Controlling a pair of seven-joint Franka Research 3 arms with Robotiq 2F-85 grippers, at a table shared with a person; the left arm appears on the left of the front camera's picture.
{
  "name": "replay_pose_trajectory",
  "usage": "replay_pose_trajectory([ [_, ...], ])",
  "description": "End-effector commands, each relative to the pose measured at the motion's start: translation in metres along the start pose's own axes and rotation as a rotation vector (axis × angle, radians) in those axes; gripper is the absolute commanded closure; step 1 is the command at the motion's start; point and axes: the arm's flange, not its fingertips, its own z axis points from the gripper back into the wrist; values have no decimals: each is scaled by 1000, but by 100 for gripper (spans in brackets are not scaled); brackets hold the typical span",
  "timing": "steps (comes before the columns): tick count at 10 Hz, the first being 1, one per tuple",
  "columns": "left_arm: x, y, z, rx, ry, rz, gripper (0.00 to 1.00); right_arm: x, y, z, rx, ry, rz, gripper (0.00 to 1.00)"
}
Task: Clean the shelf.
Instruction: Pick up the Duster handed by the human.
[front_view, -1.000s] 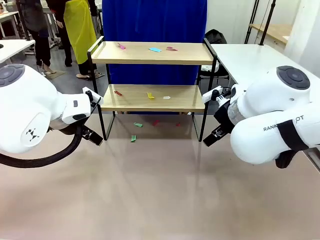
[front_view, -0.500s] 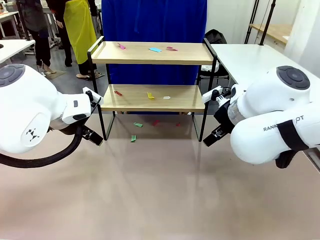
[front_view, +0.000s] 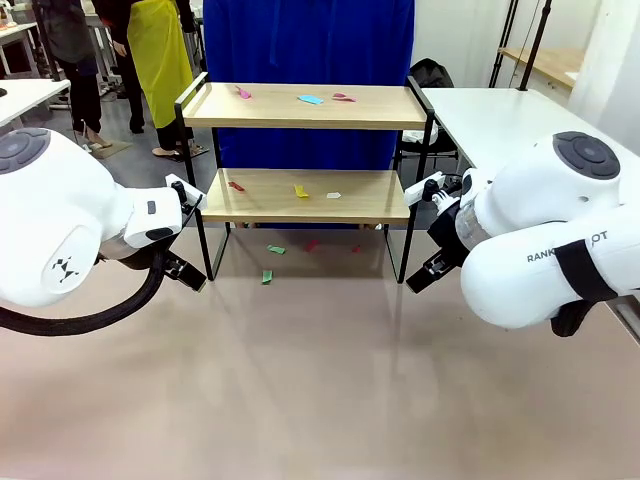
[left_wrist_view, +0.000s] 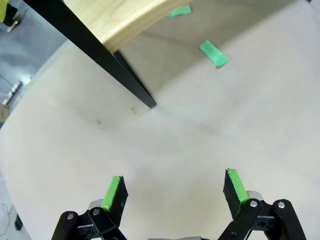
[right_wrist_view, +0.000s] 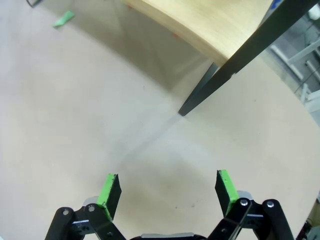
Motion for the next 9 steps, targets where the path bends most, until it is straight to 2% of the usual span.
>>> replay_pose_trajectory([
  [1,23,31,34,-116,-3,32,0,19,-20,37,-16,-55,-13,0],
  [2,32,45,49,-141,-6,25,0,23,-36,57,-17,-83,-24,0],
  [4,38,73,72,-289,2,-75,0,17,-73,87,63,-173,-30,0],
  [6,34,122,74,-588,-103,-182,0,-7,-126,110,144,-308,3,0],
  [7,31,149,69,-679,-174,-232,0,-20,-152,110,211,-363,76,0],
  [8,26,171,60,-717,-233,-257,0,-32,-176,105,262,-426,121,0],
  [9,21,187,48,-751,-267,-261,0,-42,-199,91,289,-472,107,0],
])
